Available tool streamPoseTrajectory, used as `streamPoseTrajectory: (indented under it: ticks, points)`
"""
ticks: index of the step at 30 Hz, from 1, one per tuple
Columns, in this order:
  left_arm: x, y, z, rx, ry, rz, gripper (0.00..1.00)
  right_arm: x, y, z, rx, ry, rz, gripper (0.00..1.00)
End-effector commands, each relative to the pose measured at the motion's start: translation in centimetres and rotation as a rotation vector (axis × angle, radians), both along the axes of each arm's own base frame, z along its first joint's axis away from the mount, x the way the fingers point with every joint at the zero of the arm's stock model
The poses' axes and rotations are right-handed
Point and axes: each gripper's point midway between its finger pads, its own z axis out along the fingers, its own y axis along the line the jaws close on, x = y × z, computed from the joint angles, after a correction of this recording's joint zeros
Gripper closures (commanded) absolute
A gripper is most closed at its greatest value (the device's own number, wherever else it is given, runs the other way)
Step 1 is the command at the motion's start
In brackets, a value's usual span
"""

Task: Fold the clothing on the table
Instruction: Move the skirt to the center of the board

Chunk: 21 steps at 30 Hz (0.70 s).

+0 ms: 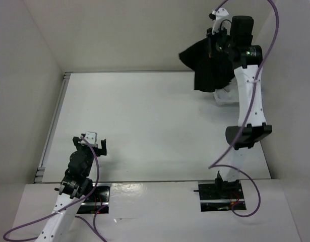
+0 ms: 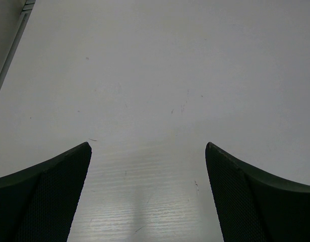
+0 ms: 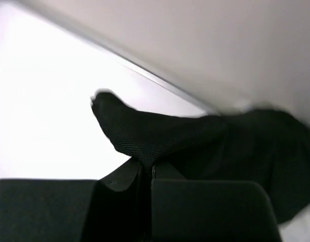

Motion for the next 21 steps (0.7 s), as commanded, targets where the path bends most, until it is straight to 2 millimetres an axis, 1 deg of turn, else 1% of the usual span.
streamPoseTrajectory:
  ticks: [1, 3, 4, 5, 6, 7, 8, 9, 10, 11, 12, 13, 14, 15, 16, 17, 19, 20, 21]
  points:
    - [0.2, 0.0, 1.5, -0.036, -0.111, 0.003, 0.0, -13.1, 9.7, 11.1, 0.068, -0.233, 0.558, 1.0]
    - [0.2, 0.0, 1.5, -0.036, -0.111, 0.003, 0.0, -15.1, 10.7, 11.6, 0.098, -0.238, 0.645, 1.0]
    - [0.2, 0.0, 1.5, -0.036, -0.111, 0.003, 0.0, -16.5, 11.2, 12.1, 0.112, -0.247, 0.692, 1.0]
    - [0.2, 0.0, 1.5, -0.036, -0.111, 0.003, 0.0, -16.1, 11.2, 10.9, 0.12, -0.214, 0.69, 1.0]
    - [0.2, 0.0, 1.5, -0.036, -0.111, 0.003, 0.0, -15.9, 11.2, 10.1, 0.125, -0.196, 0.689, 1.0]
    - [0.2, 0.0, 1.5, -0.036, -0.111, 0.003, 0.0, -15.8, 10.8, 9.7, 0.123, -0.187, 0.646, 0.99]
    - [0.2, 0.0, 1.5, -0.036, -0.111, 0.003, 0.0, -14.4, 10.5, 5.6, 0.142, -0.081, 0.606, 0.96]
    - [0.2, 0.0, 1.5, -0.036, -0.111, 0.003, 0.0, -13.3, 10.2, 4.3, 0.129, -0.083, 0.576, 0.88]
    - [0.2, 0.0, 1.5, -0.036, -0.111, 0.003, 0.0, -12.3, 9.0, -0.3, 0.121, 0.021, 0.469, 0.35]
    - [0.2, 0.0, 1.5, -0.036, -0.111, 0.003, 0.0, -11.7, 8.7, -2.4, 0.105, 0.057, 0.418, 0.14]
    - [0.2, 0.0, 1.5, -0.036, -0.111, 0.003, 0.0, -11.0, 8.8, -4.1, 0.078, 0.064, 0.385, 0.02]
    - [0.2, 0.0, 1.5, -0.036, -0.111, 0.003, 0.0, -10.6, 8.4, -6.5, 0.051, 0.106, 0.34, 0.02]
    - [0.2, 0.0, 1.5, -0.036, -0.111, 0.003, 0.0, -10.2, 6.9, -10.5, 0.009, 0.192, 0.219, 0.02]
    - [0.2, 0.0, 1.5, -0.036, -0.111, 0.003, 0.0, -9.9, 6.3, -12.4, -0.012, 0.229, 0.165, 0.02]
    - [0.2, 0.0, 1.5, -0.036, -0.111, 0.003, 0.0, -9.8, 5.4, -14.9, -0.033, 0.276, 0.106, 0.02]
    - [0.2, 0.0, 1.5, -0.036, -0.111, 0.003, 0.0, -9.0, 3.1, -16.8, -0.072, 0.315, -0.046, 0.02]
    - [0.2, 0.0, 1.5, -0.036, -0.111, 0.003, 0.0, -9.0, 1.0, -19.5, -0.13, 0.37, -0.166, 0.02]
    - [0.2, 0.0, 1.5, -0.036, -0.111, 0.003, 0.0, -9.3, -0.3, -20.0, -0.164, 0.385, -0.237, 0.02]
    - [0.2, 0.0, 1.5, -0.036, -0.111, 0.003, 0.0, -9.6, -0.6, -20.6, -0.176, 0.398, -0.247, 0.02]
